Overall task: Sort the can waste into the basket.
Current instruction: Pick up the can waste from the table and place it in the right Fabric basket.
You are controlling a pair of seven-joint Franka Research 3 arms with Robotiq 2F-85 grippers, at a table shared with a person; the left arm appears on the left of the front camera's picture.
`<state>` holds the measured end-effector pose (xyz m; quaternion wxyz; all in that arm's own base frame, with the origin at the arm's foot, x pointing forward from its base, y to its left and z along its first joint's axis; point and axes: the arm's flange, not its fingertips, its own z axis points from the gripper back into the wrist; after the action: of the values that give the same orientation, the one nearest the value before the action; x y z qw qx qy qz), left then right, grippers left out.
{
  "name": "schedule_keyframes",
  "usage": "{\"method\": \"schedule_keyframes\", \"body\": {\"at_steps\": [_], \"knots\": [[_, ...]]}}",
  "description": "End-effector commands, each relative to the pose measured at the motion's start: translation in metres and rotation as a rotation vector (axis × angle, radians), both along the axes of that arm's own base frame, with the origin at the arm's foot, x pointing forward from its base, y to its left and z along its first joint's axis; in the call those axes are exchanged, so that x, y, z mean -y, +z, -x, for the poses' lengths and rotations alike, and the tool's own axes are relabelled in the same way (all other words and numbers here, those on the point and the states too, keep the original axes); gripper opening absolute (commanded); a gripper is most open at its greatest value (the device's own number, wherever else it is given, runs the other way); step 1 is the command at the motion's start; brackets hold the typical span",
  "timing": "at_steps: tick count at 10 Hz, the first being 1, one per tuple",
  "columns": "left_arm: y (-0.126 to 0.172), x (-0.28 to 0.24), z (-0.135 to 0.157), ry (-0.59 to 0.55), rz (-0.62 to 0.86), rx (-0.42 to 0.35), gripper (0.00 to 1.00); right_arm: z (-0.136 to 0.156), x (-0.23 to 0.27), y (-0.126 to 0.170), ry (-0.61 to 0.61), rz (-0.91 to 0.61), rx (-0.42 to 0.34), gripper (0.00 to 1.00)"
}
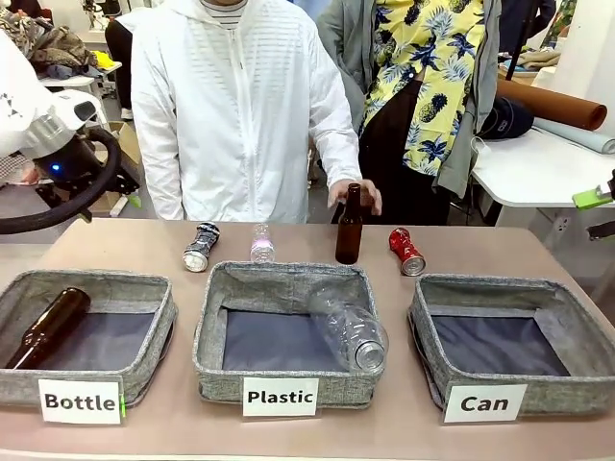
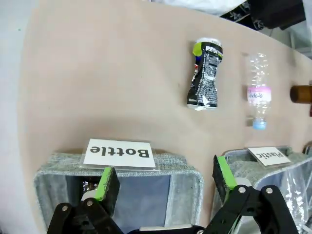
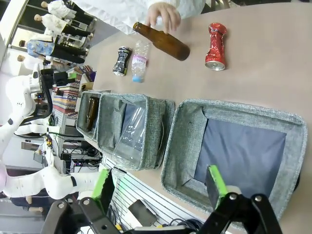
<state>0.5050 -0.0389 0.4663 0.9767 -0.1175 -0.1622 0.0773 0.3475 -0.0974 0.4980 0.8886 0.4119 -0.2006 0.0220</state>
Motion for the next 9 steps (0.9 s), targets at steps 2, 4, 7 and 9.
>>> {"method": "schedule_keyframes", "body": {"at_steps": [2, 4, 7, 9], "knots": [[-0.023, 0.041, -0.04, -0.05, 0.047, -0.009, 1.0, -0.003, -0.001, 0.002, -0.014, -0.003, -0.002, 1.0], [-0.034, 0.076, -0.059, -0.054, -0.034, -0.058, 1.0, -0.003, -0.001, 0.002, -0.014, -0.003, -0.002, 1.0], [-0.063, 0.103, -0.091, -0.032, -0.095, -0.14, 1.0, -0.003, -0.001, 0.002, -0.014, -0.003, -0.002, 1.0], [-0.011, 0.034, -0.063, -0.135, 0.035, -0.155, 1.0, -0.003, -0.001, 0.002, -0.014, -0.003, -0.002, 1.0]]}}
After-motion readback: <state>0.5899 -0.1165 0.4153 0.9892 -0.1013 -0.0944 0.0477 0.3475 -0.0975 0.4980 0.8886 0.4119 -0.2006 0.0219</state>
